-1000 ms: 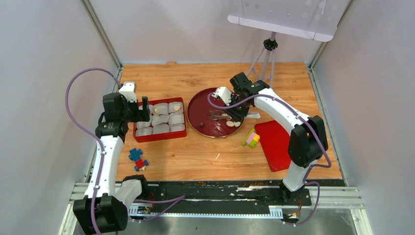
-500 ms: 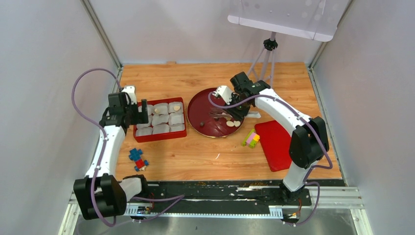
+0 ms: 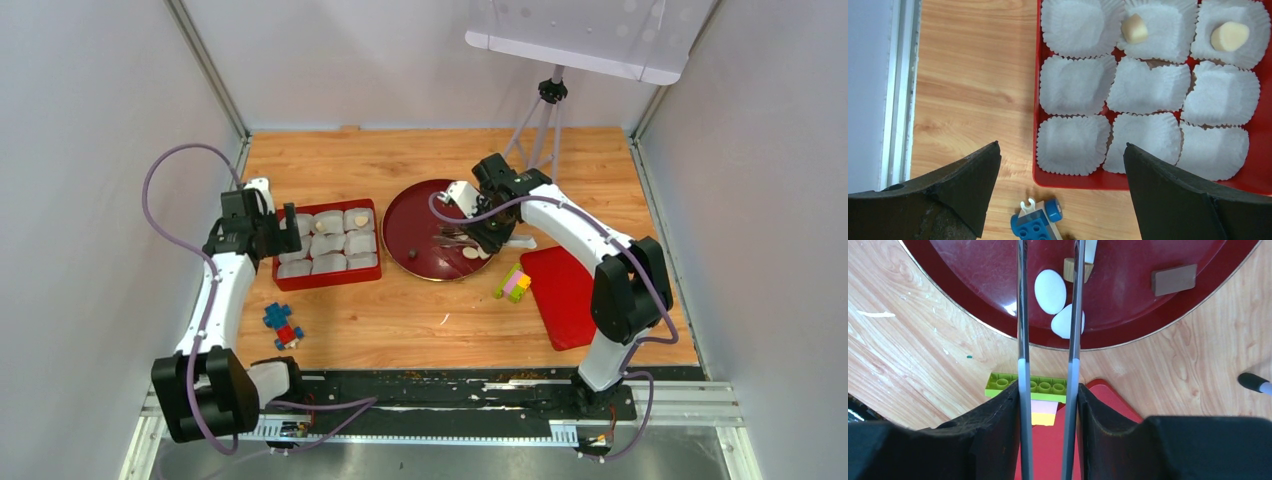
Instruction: Pack the chocolate
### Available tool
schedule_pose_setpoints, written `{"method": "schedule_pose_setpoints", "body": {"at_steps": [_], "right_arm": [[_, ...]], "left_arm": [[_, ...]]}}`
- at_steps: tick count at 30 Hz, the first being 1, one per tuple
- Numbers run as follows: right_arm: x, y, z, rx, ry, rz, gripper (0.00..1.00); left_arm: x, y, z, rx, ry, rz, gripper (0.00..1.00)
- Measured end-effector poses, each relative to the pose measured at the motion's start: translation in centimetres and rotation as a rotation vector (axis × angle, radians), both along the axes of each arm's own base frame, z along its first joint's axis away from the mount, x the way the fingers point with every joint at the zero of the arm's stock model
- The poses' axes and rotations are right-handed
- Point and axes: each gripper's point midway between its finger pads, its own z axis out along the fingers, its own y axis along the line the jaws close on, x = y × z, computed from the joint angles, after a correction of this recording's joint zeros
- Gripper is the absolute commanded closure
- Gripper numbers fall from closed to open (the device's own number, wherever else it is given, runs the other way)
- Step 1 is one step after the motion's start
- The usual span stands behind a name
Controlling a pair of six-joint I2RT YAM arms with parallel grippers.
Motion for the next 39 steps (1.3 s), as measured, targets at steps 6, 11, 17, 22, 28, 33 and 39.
{"method": "schedule_pose_setpoints", "body": {"at_steps": [6,11,17,22,28,33,39], "right_arm": [[-0.8,-0.4,-0.9,-0.013,0.031,-0.002,0.78],[-0.8,-0.4,-0.9,-0.013,0.031,-0.001,0.86],[-0.6,-0.3,-0.1,-0.002,0.007,0.004,0.92],[0.0,0.1,1.9,0.026,-0.046,0.014,0.93],[1.2,1.0,4.1,0.069,-0.1,0.026,0.93],[2.4,2.4,6.8,0.132,-0.149,0.041,0.94],[3.9,5.5,8.4,0.194,-0.18,0.085,0.93]], "left_arm": [[0.4,0.1,-2.1,-0.036,0.061,0.045,0.01],[1.1,0.2,-4.0,-0.055,0.105,0.061,0.02],[2.1,-0.1,-5.9,-0.084,0.136,0.049,0.02],[3.9,-0.9,-6.4,-0.128,0.138,0.01,0.02],[5.0,-1.4,-7.1,-0.155,0.142,-0.026,0.03],[5.5,-1.8,-7.4,-0.187,0.152,-0.05,0.04],[5.5,-2.9,-7.1,-0.233,0.144,-0.087,0.03]]}}
